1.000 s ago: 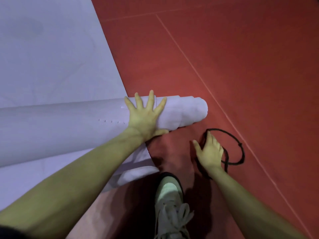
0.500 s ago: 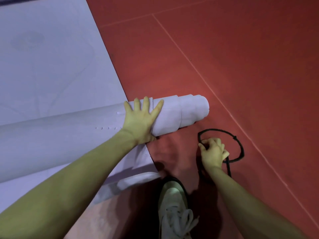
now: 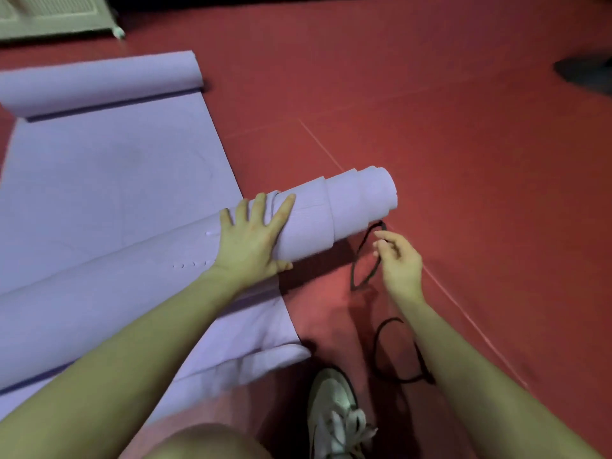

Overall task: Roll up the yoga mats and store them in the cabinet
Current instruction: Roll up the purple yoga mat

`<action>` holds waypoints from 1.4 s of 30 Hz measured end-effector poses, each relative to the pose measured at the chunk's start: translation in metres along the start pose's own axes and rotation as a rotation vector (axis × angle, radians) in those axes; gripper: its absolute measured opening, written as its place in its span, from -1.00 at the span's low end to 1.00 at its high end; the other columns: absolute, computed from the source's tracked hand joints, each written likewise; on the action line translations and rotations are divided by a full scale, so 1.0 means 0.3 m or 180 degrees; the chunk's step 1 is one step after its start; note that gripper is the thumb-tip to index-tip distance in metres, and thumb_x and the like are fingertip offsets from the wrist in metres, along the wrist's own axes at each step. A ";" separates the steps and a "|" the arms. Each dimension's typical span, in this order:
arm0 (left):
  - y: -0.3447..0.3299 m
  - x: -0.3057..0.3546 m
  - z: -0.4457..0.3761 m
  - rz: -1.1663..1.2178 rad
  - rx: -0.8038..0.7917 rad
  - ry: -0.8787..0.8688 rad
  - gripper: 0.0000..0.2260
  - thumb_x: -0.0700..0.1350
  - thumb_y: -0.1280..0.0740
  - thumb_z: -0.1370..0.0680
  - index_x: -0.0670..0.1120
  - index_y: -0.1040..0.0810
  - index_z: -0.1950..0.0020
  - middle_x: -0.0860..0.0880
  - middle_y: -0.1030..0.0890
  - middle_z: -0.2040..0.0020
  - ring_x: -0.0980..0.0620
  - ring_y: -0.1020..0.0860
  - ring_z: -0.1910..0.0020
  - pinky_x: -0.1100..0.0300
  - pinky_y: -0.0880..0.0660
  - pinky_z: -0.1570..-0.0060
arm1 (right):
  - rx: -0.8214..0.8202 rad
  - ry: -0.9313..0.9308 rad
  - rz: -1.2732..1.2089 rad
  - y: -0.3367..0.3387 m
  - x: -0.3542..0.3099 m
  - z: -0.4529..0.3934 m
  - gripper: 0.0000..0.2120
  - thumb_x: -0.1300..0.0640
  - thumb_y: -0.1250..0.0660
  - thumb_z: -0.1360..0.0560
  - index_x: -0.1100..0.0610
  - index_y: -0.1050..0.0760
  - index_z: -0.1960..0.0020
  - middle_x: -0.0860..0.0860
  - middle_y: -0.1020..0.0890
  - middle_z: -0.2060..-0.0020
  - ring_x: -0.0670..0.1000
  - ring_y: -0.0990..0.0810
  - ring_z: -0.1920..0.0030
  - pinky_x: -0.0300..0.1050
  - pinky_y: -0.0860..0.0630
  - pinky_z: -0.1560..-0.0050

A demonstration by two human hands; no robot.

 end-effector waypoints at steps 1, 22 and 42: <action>0.055 -0.012 -0.006 0.0023 0.0108 0.0057 0.12 0.30 -0.57 -0.03 0.03 -0.16 -0.47 -0.24 -0.42 -0.31 -0.32 -0.48 -0.06 -0.21 -0.41 0.06 | -0.0061 0.0039 -0.0107 -0.006 -0.056 0.002 -0.81 0.40 -0.22 -0.53 0.20 -0.54 -0.03 0.05 -0.58 0.22 -0.19 -0.53 0.28 -0.33 -0.45 0.13; 1.187 -0.160 0.051 0.1811 0.2255 0.0807 0.14 0.37 -0.45 -0.13 0.17 0.11 -0.55 -0.09 -0.36 -0.33 -0.06 -0.36 -0.30 -0.03 -0.41 -0.23 | -0.1807 0.0174 -0.2376 -0.172 -1.201 0.231 -0.56 -0.22 -0.01 -0.55 -0.08 -0.42 -0.29 -0.14 -0.47 -0.31 -0.04 -0.43 -0.29 0.24 -0.34 -0.20; 1.108 -0.170 0.179 0.3031 0.1714 0.0483 0.12 0.16 -0.59 -0.10 0.41 0.07 -0.44 0.30 -0.25 -0.40 0.28 -0.25 -0.40 0.24 -0.35 -0.30 | -0.1980 0.0857 -0.1844 -0.201 -1.266 0.327 -0.63 -0.22 -0.04 -0.53 -0.30 -0.38 -0.29 -0.29 -0.49 -0.26 -0.13 -0.45 -0.30 0.17 -0.37 -0.31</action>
Point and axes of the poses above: each hand's wrist, its own z-axis away from the middle knuckle, its own y-axis out of the back of the hand, x = y × z, the point moved 3 cm from there along -z, towards the middle knuckle
